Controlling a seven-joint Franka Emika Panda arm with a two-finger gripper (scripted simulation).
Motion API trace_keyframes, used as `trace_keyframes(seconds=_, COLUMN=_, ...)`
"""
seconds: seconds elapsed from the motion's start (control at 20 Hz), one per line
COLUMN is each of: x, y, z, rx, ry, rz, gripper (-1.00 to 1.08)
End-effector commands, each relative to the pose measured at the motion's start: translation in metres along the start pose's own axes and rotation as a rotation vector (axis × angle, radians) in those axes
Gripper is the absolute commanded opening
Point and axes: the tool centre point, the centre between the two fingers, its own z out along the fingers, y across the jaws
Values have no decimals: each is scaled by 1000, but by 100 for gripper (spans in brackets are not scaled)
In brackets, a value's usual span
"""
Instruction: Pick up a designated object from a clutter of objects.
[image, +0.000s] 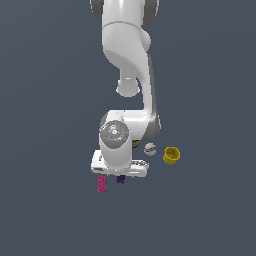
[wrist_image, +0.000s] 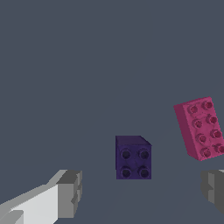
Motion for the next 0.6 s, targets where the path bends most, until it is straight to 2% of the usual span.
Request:
trace_keyframes(seconds=0.0, x=0, y=0, z=0, rx=0, ry=1, rz=0, gripper=100)
trace_keyframes(seconds=0.55, x=0, y=0, z=43, rx=0, ry=2, rz=1, gripper=100)
